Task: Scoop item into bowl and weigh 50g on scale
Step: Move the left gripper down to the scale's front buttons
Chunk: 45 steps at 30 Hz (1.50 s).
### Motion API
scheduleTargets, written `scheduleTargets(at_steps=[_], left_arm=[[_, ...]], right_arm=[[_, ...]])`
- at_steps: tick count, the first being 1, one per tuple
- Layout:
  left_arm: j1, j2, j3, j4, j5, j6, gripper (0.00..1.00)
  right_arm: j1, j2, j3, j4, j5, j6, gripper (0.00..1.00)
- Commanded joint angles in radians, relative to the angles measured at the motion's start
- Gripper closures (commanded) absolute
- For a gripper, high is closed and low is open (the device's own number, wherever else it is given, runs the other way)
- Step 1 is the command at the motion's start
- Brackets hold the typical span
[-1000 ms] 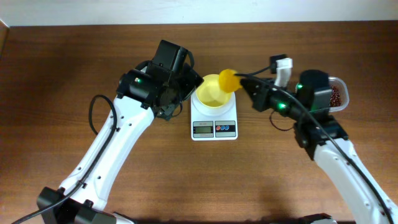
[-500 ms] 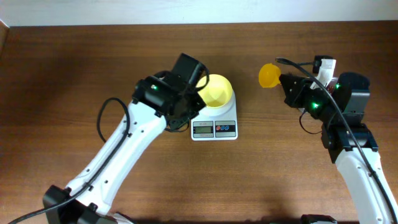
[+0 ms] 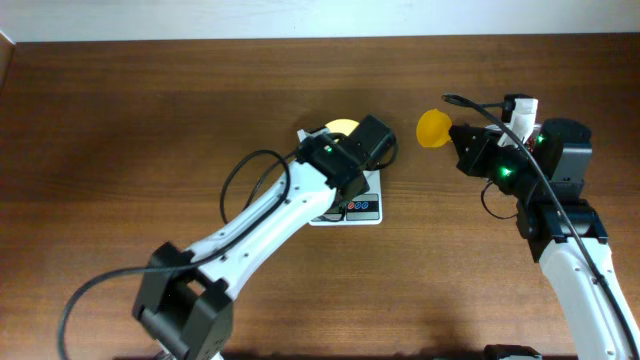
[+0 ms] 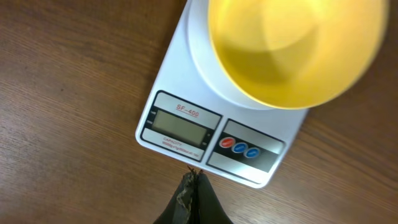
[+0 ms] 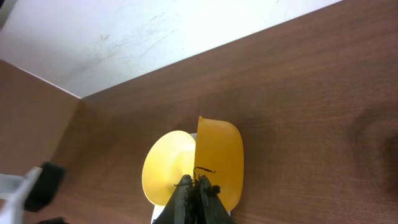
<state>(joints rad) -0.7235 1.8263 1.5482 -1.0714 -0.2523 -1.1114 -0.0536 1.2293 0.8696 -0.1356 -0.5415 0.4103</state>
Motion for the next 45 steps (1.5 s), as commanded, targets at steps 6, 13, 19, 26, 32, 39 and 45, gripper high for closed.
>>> scheduleTargets(at_steps=[6, 13, 19, 26, 32, 39, 45], left_arm=[[-0.009, 0.077, -0.009, 0.002, 0.020, -0.001, 1.00], [-0.079, 0.079, -0.009, 0.119, 0.019, -0.001, 1.00], [-0.152, 0.125, -0.009, 0.151, -0.200, -0.074, 1.00], [-0.218, 0.223, -0.010, 0.108, -0.385, -0.246, 1.00], [-0.218, 0.233, -0.011, 0.089, -0.399, -0.287, 1.00], [-0.219, 0.280, -0.013, 0.103, -0.391, -0.287, 1.00], [-0.219, 0.285, -0.013, 0.139, -0.383, -0.288, 1.00]], right_arm=[[-0.006, -0.007, 0.012, -0.009, 0.031, -0.014, 0.96], [-0.006, 0.029, 0.011, -0.011, 0.039, -0.014, 0.96], [-0.006, 0.029, 0.011, -0.016, 0.039, -0.014, 0.96], [-0.006, 0.029, 0.011, -0.018, 0.039, -0.014, 0.96], [-0.006, 0.029, 0.011, -0.018, 0.039, -0.014, 0.96], [-0.006, 0.029, 0.011, -0.024, 0.038, -0.014, 0.96], [-0.006, 0.029, 0.011, -0.034, 0.038, -0.014, 0.96]])
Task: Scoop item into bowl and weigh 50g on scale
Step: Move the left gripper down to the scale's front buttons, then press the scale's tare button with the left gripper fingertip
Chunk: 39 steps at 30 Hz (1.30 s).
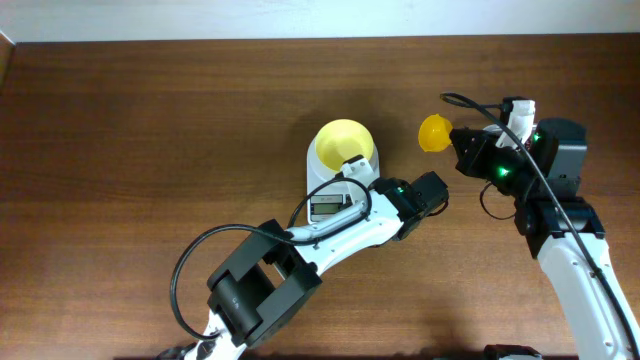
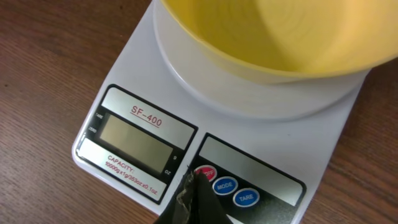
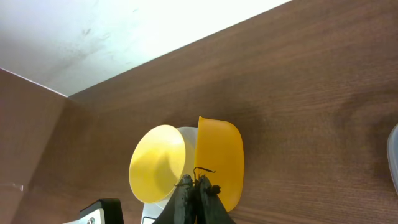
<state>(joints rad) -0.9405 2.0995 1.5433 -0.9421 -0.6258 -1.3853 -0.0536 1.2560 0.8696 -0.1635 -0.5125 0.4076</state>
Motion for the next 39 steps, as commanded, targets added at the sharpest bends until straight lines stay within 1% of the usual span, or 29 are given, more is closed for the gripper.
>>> scheduleTargets(at_steps=[1, 8, 18, 28, 39], left_arm=[[-0.002, 0.012, -0.008, 0.015, 0.006, -0.014, 1.00], [-0.002, 0.035, -0.008, 0.018, 0.043, -0.013, 1.00], [-0.002, 0.045, -0.020, 0.018, 0.041, -0.014, 1.00], [-0.001, 0.069, -0.024, 0.033, 0.023, -0.017, 1.00], [0.000, 0.074, -0.024, 0.056, -0.034, -0.018, 1.00]], right_arm=[[-0.006, 0.003, 0.011, -0.010, 0.009, -0.011, 0.96], [-0.006, 0.003, 0.011, -0.017, 0.009, -0.011, 0.96], [-0.006, 0.003, 0.011, -0.016, 0.009, -0.011, 0.96], [-0.006, 0.003, 0.011, -0.016, 0.009, -0.011, 0.96], [-0.006, 0.003, 0.011, -0.016, 0.009, -0.011, 0.96]])
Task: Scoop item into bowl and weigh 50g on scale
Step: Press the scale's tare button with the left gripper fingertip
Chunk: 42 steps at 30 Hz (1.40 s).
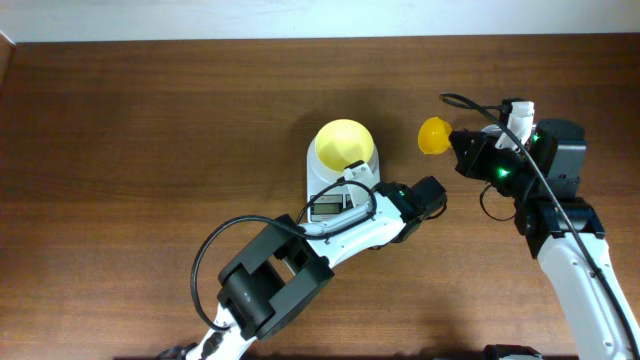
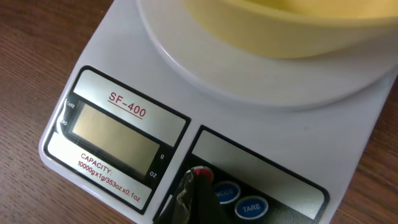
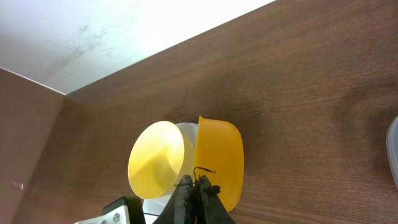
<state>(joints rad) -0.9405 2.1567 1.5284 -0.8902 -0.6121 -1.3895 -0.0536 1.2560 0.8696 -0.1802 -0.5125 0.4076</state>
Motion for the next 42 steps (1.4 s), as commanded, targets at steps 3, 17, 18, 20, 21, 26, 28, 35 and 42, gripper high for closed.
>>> scheduleTargets(at_steps=[3, 17, 18, 20, 21, 26, 28, 35, 42], left_arm=[[0.002, 0.017, -0.010, 0.014, -0.047, -0.013, 1.00], [0.002, 0.022, -0.010, 0.011, -0.084, -0.012, 1.00], [0.002, 0.022, -0.010, 0.011, -0.084, -0.012, 1.00], [0.002, 0.022, -0.010, 0.011, -0.084, -0.013, 1.00], [0.002, 0.022, -0.010, 0.011, -0.077, -0.013, 1.00], [0.002, 0.036, -0.010, 0.015, -0.064, -0.012, 1.00], [0.001, 0.037, -0.010, 0.015, -0.064, -0.012, 1.00], [0.001, 0.037, -0.010, 0.015, -0.045, -0.012, 1.00], [0.001, 0.037, -0.010, 0.016, -0.038, -0.012, 1.00]], right_arm=[[-0.006, 0.003, 0.011, 0.001, 0.009, -0.011, 0.96], [-0.006, 0.003, 0.011, 0.001, 0.009, -0.011, 0.96], [-0.006, 0.003, 0.011, 0.001, 0.010, -0.011, 0.96], [-0.006, 0.003, 0.011, 0.000, 0.009, -0.011, 0.96], [-0.006, 0.003, 0.011, 0.000, 0.009, -0.011, 0.96], [-0.006, 0.003, 0.011, 0.000, 0.009, -0.011, 0.96], [-0.006, 0.003, 0.011, 0.000, 0.009, -0.011, 0.96], [-0.006, 0.003, 0.011, 0.000, 0.009, -0.011, 0.96], [-0.006, 0.003, 0.011, 0.000, 0.009, -0.011, 0.96]])
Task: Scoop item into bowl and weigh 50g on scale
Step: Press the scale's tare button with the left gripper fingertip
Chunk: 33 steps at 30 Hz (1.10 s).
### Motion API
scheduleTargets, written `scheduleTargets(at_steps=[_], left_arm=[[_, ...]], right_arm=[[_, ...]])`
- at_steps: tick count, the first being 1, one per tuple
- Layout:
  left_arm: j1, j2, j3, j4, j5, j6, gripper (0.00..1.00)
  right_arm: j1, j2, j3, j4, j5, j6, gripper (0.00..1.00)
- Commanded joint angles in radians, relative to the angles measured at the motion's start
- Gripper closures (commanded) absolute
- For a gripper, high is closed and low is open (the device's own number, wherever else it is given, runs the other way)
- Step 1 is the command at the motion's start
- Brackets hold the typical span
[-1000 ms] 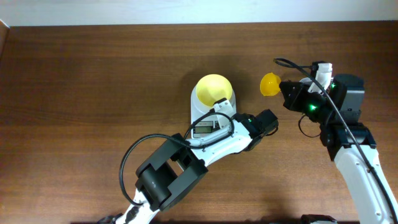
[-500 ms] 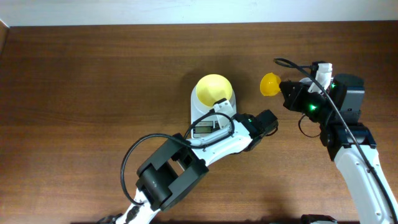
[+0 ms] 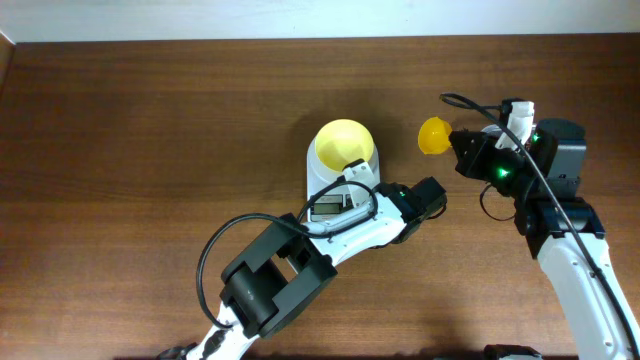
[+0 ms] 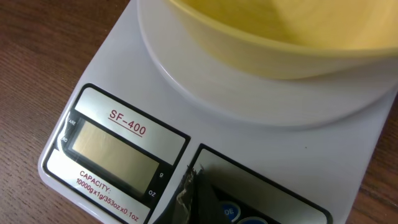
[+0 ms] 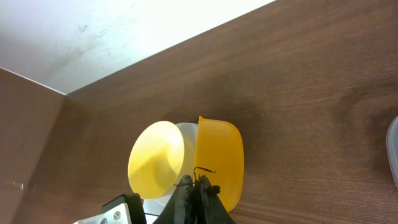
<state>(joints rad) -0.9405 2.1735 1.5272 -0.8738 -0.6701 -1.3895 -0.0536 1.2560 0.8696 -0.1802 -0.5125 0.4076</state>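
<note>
A white scale (image 3: pixel 322 190) stands mid-table with a yellow bowl (image 3: pixel 343 143) on its platform; the bowl (image 5: pixel 157 167) looks empty. In the left wrist view the scale's display (image 4: pixel 112 149) is blank. My left gripper (image 4: pixel 191 172) is shut with nothing in it, and its tips rest on the button panel, covering the red button. Blue buttons (image 4: pixel 229 213) show beside them. My right gripper (image 5: pixel 196 181) is shut on the handle of an orange scoop (image 5: pixel 219 158), which hangs in the air right of the bowl (image 3: pixel 433 133).
The pale rim of a container (image 5: pixel 394 144) shows at the right edge of the right wrist view. A white wall (image 5: pixel 124 31) runs along the table's far edge. The left arm (image 3: pixel 300 240) curves across the table in front of the scale.
My left gripper's shut tips have shifted a little forward on the button panel and now hide the red button. The display is still blank. The right arm and the scoop have not moved.
First my left gripper hung shut over the scale's near edge, with the right holding the scoop up beside the bowl. Then the left tips were at the red button, closer still a moment later, and now on top of it. The scoop stayed where it was.
</note>
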Motion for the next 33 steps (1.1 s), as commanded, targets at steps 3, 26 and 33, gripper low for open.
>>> scheduleTargets(at_steps=[3, 26, 33], left_arm=[[0.001, 0.020, -0.008, 0.001, 0.020, -0.012, 1.00], [0.000, 0.050, -0.008, 0.010, 0.092, -0.012, 1.00], [0.001, 0.060, -0.008, 0.013, 0.102, -0.012, 1.00]], right_arm=[[-0.006, 0.003, 0.011, 0.000, 0.009, -0.011, 0.96], [-0.006, 0.003, 0.011, 0.000, 0.009, -0.011, 0.96], [-0.006, 0.003, 0.011, 0.000, 0.009, -0.011, 0.96]])
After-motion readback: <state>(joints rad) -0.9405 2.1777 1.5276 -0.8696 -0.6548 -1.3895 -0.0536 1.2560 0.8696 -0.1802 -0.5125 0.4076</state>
